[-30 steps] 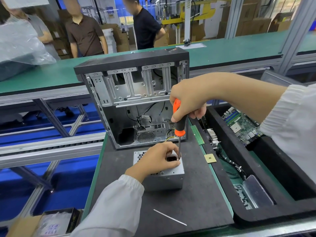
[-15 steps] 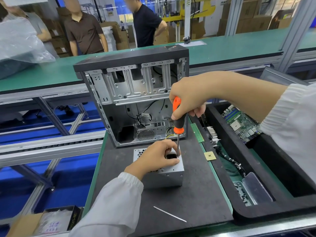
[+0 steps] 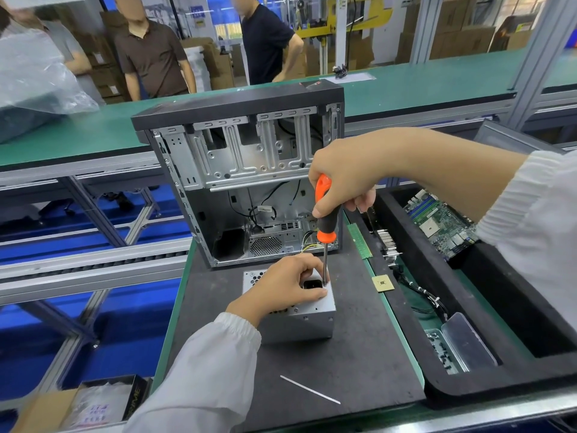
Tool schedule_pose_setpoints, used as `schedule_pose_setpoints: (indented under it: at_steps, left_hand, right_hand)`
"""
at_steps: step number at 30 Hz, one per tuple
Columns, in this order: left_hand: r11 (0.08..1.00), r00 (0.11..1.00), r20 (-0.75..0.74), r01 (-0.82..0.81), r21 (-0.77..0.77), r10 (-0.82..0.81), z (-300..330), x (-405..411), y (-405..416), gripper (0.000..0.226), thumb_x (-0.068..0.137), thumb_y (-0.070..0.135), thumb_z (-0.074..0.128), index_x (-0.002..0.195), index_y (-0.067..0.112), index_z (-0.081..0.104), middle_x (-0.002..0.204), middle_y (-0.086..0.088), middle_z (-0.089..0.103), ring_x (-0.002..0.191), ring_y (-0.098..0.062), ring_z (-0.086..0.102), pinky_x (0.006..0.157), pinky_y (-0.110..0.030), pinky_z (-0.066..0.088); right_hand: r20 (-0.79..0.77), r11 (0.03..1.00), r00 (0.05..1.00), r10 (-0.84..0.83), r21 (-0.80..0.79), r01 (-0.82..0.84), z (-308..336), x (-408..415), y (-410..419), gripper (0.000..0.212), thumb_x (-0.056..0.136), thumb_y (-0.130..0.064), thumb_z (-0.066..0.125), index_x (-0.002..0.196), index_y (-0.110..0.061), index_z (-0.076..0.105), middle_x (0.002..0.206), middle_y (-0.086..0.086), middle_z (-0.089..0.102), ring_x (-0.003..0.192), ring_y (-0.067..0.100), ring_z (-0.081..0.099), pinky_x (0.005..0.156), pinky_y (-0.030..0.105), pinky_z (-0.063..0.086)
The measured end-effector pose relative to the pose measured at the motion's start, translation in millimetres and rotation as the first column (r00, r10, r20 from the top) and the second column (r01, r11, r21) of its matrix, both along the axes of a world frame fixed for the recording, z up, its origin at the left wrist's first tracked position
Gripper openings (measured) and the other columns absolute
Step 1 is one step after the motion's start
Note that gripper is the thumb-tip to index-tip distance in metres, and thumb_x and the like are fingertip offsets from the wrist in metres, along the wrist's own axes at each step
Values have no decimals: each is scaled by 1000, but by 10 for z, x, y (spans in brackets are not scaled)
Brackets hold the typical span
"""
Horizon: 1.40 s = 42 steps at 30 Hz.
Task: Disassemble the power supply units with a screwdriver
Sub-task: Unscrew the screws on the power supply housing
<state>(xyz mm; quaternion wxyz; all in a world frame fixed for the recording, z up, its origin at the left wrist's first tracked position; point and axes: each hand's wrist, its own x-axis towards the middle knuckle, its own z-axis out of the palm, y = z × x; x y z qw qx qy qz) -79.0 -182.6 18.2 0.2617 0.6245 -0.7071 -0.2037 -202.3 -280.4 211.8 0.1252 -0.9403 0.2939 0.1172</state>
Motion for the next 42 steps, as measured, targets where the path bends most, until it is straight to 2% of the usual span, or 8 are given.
schedule_pose_setpoints:
  at_steps: [30, 38, 40, 42]
  left_hand:
    - [1000, 1000, -6, 3, -7, -3, -45, 30, -9, 13, 81, 27, 75, 92, 28, 67, 64, 9, 36, 56, -6, 36, 59, -26, 32]
    - [1000, 999, -37, -6, -27, 5, -59, 14, 29, 14, 81, 26, 75, 92, 25, 67, 63, 9, 34, 58, -8, 37, 61, -29, 36]
    - [999, 999, -35, -7, -31, 6, -57, 5, 29, 15, 80, 25, 75, 93, 23, 67, 64, 8, 33, 59, -9, 37, 63, -31, 36]
    - [999, 1000, -25, -15, -32, 15, -53, -7, 33, 17, 80, 27, 76, 94, 23, 67, 64, 8, 32, 59, -9, 36, 62, -32, 35]
  right_hand:
    - [-31, 999, 999, 28, -14, -29, 3, -15, -22, 31, 84, -37, 69, 85, -8, 60, 50, 3, 66, 41, 16, 63, 44, 23, 50]
    - [-17, 999, 999, 51, -10, -52, 3, -58, -8, 24, 82, -33, 72, 84, -13, 60, 55, 5, 67, 45, 17, 64, 46, 24, 51]
    - [-10, 997, 998, 70, -10, -70, 12, -53, 20, 19, 82, -28, 73, 84, -16, 60, 54, 2, 64, 42, 14, 62, 46, 24, 51]
    - [-47, 996, 995, 90, -14, -91, 31, -50, 67, 15, 82, -18, 73, 88, -18, 59, 62, 2, 63, 40, 9, 60, 44, 22, 49]
